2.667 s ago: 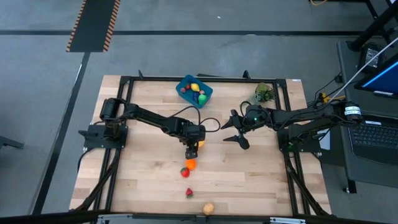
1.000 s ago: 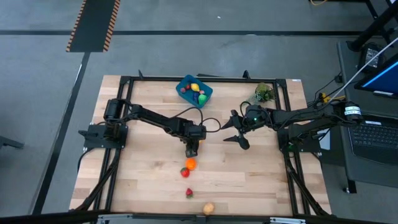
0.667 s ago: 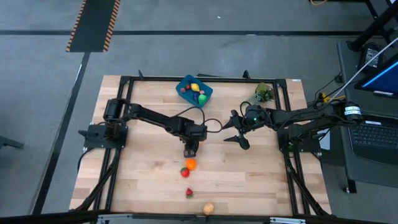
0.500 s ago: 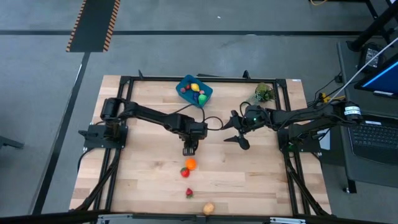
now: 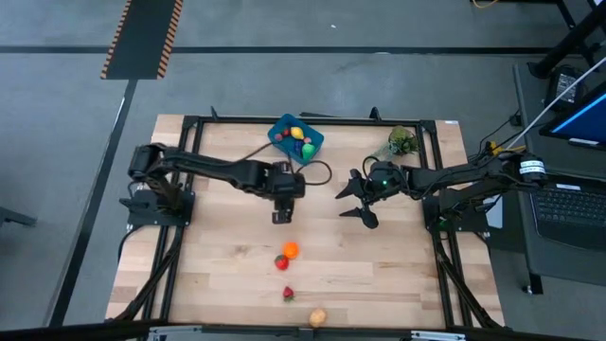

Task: Pick and placing Produce into tupperware
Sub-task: Put the yellow banana into the blue bin

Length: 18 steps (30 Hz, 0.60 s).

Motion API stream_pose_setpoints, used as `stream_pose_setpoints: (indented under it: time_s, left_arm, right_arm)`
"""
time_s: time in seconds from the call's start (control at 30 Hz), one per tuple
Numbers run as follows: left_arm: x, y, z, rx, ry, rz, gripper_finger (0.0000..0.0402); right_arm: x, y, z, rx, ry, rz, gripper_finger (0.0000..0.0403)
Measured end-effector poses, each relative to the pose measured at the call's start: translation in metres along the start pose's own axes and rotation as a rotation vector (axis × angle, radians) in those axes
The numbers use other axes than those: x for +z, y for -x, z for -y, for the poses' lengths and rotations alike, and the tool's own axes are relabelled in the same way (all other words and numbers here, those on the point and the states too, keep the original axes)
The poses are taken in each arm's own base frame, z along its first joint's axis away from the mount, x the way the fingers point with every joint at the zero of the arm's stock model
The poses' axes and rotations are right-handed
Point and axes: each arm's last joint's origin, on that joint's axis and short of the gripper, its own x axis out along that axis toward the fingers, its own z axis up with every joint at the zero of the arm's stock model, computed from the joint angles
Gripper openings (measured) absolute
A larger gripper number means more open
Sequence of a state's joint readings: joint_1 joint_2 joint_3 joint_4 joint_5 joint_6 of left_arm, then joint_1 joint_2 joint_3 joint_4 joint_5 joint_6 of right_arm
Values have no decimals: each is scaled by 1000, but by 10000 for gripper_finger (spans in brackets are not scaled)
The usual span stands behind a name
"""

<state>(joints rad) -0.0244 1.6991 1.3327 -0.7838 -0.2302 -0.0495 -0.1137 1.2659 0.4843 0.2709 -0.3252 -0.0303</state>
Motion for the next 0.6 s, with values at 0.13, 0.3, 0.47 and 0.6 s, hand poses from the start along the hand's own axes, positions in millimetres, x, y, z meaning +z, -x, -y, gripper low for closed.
stream_pose_setpoints:
  time_s: [0.13,0.3,0.47,0.6]
  left_arm:
    - [-15,17,-6,41,38,35,132]
    - [-46,18,-7,41,118,101,131]
    - [-77,8,-2,-3,193,266,131]
    - [-94,0,2,-74,210,439,131]
  right_arm:
    - [0,0,0,0,0,3,288]
    - [-1,-1,0,1,-3,-3,288]
    - [0,-1,0,1,0,7,288]
    - [1,-1,0,1,3,15,288]
